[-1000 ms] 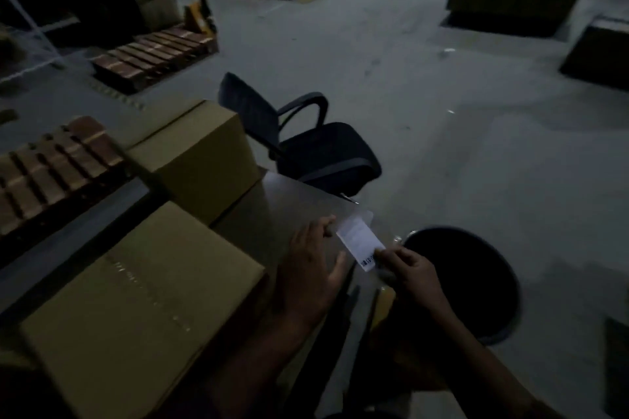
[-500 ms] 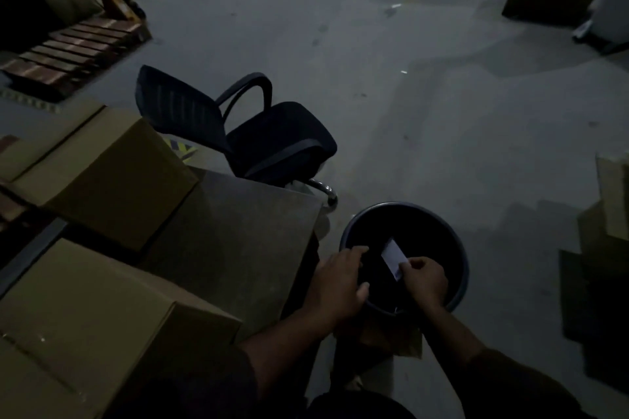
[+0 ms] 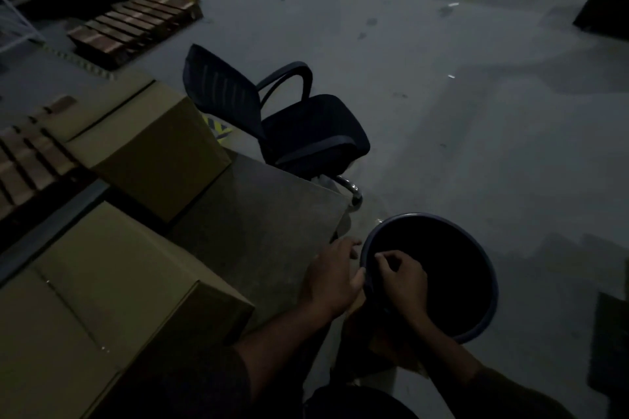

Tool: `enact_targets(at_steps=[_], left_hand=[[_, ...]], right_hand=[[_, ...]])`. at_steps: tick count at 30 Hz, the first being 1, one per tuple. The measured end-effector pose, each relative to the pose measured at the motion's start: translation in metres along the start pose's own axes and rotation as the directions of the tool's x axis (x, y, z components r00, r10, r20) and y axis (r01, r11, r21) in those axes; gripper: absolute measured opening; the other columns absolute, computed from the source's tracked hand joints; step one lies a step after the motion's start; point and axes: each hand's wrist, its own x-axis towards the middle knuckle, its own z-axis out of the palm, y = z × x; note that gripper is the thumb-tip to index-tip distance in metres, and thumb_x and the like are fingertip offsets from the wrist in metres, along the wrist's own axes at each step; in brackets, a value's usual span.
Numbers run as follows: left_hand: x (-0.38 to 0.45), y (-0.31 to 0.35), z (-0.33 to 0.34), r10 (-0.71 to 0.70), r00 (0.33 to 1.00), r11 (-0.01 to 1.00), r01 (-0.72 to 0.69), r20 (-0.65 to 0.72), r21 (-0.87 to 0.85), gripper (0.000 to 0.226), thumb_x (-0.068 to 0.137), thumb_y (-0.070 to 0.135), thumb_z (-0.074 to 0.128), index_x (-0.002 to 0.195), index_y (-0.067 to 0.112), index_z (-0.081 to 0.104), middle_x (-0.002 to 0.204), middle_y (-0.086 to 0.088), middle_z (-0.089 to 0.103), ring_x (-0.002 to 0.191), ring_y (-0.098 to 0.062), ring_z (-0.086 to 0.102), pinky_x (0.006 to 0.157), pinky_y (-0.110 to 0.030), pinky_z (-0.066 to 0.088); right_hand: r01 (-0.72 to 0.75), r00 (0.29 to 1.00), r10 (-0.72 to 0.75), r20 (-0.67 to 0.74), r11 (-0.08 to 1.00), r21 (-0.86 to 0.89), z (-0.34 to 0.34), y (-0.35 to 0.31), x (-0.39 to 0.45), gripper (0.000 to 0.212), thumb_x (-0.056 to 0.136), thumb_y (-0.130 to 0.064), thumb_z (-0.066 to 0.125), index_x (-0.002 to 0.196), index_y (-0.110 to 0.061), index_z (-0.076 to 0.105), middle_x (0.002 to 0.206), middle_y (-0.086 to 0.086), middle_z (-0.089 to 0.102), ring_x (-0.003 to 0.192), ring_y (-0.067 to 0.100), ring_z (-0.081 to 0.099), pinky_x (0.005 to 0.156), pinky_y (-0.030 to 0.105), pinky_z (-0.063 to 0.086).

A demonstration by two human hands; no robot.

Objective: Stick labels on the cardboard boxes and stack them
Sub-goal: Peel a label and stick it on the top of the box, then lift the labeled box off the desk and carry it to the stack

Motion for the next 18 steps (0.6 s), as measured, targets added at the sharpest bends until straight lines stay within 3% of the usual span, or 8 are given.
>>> enact_targets(at_steps=[5,8,10,14,18], left_hand=[[-0.002,-0.002,-0.038,-0.043,0.979,0.994,0.022,-0.198,-0.103,0.043,0.094,0.031,0.069,0.136,0.031,0.058,0.123,0.01,0.065,0.113,-0.01,0.063,0.091,-0.033,0.055],[-0.013,-0.006,-0.07,-0.084,0.956,0.985,0.037,-0.28,-0.17,0.044,0.096,0.033,0.069,0.137,0.036,0.055,0.126,0.014,0.065,0.113,-0.005,0.063,0.092,-0.036,0.057],[-0.025,-0.013,-0.094,-0.116,0.932,0.981,0.053,-0.343,-0.187,0.048,0.096,0.033,0.072,0.14,0.037,0.053,0.126,0.015,0.064,0.111,0.0,0.062,0.089,-0.03,0.058],[-0.066,-0.036,-0.145,-0.179,0.834,0.978,0.094,-0.523,-0.185,0.046,0.097,0.022,0.072,0.139,0.032,0.058,0.125,0.013,0.063,0.104,0.001,0.062,0.08,-0.013,0.051],[-0.122,-0.072,-0.19,-0.262,0.705,0.965,0.179,-0.659,-0.193,0.042,0.097,0.013,0.07,0.134,0.03,0.062,0.121,0.013,0.065,0.097,0.0,0.063,0.08,-0.017,0.052]], right_hand=[[0.178,0.98,-0.194,0.035,0.948,0.264,0.01,-0.071,-0.012,0.011,0.093,-0.021,0.071,0.083,-0.025,0.075,0.079,-0.009,0.074,0.075,0.002,0.069,0.067,0.022,0.052],[0.257,0.944,-0.311,0.114,0.905,0.339,0.025,-0.107,-0.021,0.01,0.094,-0.023,0.069,0.09,-0.023,0.078,0.085,-0.009,0.076,0.08,0.007,0.072,0.074,0.036,0.059],[0.283,0.91,-0.377,0.171,0.868,0.407,0.035,-0.131,-0.032,0.011,0.096,-0.022,0.068,0.094,-0.02,0.079,0.088,-0.007,0.078,0.083,0.011,0.074,0.076,0.04,0.06],[0.332,0.814,-0.502,0.294,0.816,0.474,0.065,-0.184,-0.068,0.013,0.099,-0.023,0.066,0.1,-0.017,0.077,0.092,-0.004,0.077,0.087,0.011,0.073,0.078,0.031,0.058],[0.428,0.679,-0.612,0.407,0.779,0.458,0.102,-0.23,-0.108,0.012,0.098,-0.027,0.067,0.099,-0.019,0.075,0.093,-0.007,0.072,0.084,0.004,0.068,0.073,0.025,0.057]])
